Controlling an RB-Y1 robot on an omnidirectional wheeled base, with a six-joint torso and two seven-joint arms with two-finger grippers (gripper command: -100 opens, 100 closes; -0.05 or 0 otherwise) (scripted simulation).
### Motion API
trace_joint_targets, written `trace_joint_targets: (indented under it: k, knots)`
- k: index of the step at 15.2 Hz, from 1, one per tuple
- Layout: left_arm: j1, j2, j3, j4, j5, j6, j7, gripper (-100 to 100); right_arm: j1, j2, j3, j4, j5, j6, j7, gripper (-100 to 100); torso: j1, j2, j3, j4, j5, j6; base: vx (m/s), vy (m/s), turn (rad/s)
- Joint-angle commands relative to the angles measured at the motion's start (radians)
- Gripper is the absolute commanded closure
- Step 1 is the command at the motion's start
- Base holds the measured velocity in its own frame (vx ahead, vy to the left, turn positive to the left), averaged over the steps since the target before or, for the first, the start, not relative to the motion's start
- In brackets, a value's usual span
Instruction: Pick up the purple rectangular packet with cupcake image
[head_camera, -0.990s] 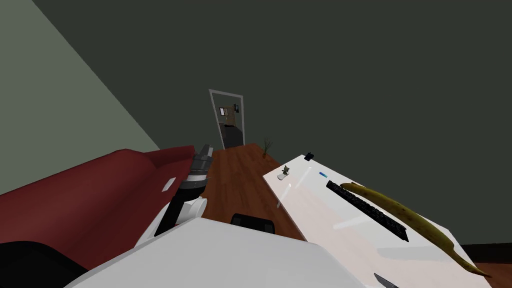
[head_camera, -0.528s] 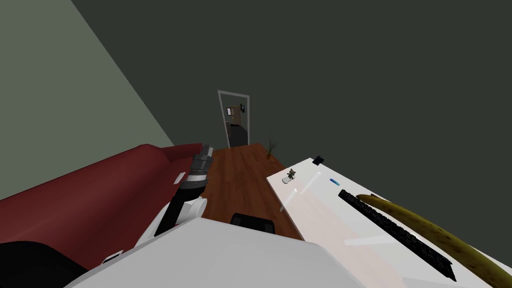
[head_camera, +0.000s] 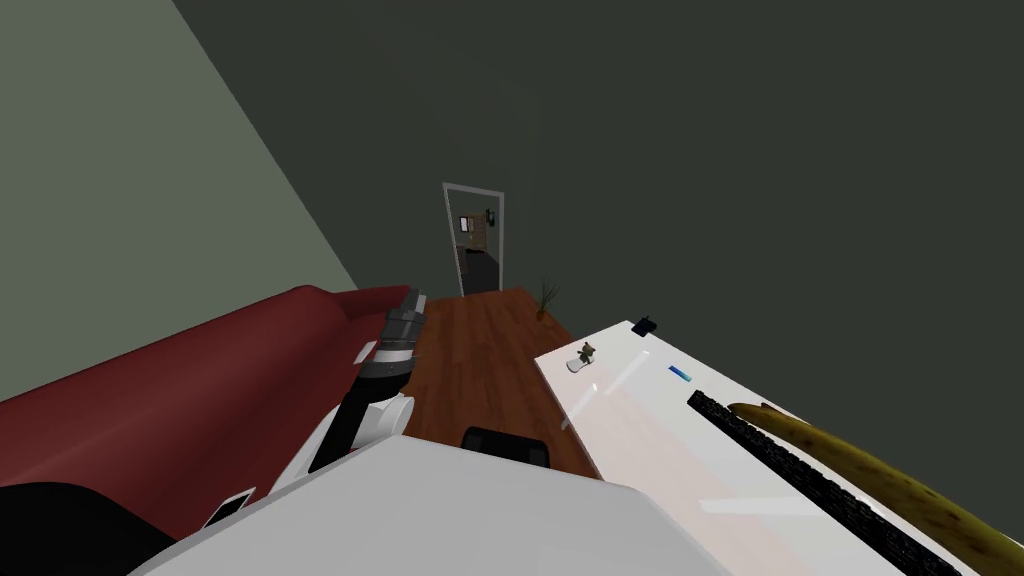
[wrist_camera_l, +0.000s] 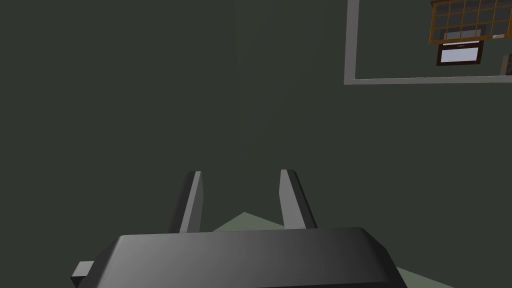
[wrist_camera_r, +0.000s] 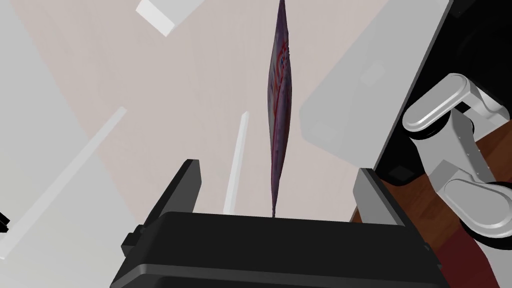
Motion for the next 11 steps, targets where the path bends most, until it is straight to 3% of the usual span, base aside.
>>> trace_joint_targets:
  k: [1, 5, 8, 9, 10, 11]
  knots:
    - [0.0, 0.0, 0.0, 0.0, 0.0, 0.0, 0.0, 0, 0.006, 0.021, -0.029, 0.011, 0.02, -0.008, 0.017, -100, 0.0, 0.0, 0.0, 0.0, 0.0, 0.0, 0.078, -0.038, 0.028]
    - [0.0, 0.0, 0.0, 0.0, 0.0, 0.0, 0.0, 0, 0.066, 0.1, -0.128, -0.005, 0.088, -0.014, 0.053, -100, 0.0, -0.002, -0.001, 0.0, 0.0, 0.0, 0.088, -0.035, 0.045]
    - [0.0, 0.0, 0.0, 0.0, 0.0, 0.0, 0.0, 0, 0.086, 0.126, -0.163, -0.01, 0.11, -0.016, 0.066, -100, 0.0, 0.0, 0.0, 0.0, 0.0, 0.0, 0.056, -0.04, 0.033]
    - [0.0, 0.0, 0.0, 0.0, 0.0, 0.0, 0.0, 0, 0.106, 0.153, -0.197, -0.016, 0.133, -0.018, 0.078, -100, 0.0, 0.0, 0.0, 0.0, 0.0, 0.0, 0.062, -0.039, 0.044]
    - [0.0, 0.0, 0.0, 0.0, 0.0, 0.0, 0.0, 0, 0.106, 0.153, -0.197, -0.016, 0.133, -0.018, 0.078, -100, 0.0, 0.0, 0.0, 0.0, 0.0, 0.0, 0.058, -0.036, 0.033]
    - [0.0, 0.0, 0.0, 0.0, 0.0, 0.0, 0.0, 0, 0.126, 0.179, -0.231, -0.021, 0.155, -0.019, 0.09, -100, 0.0, 0.0, 0.0, 0.0, 0.0, 0.0, 0.058, -0.029, 0.041]
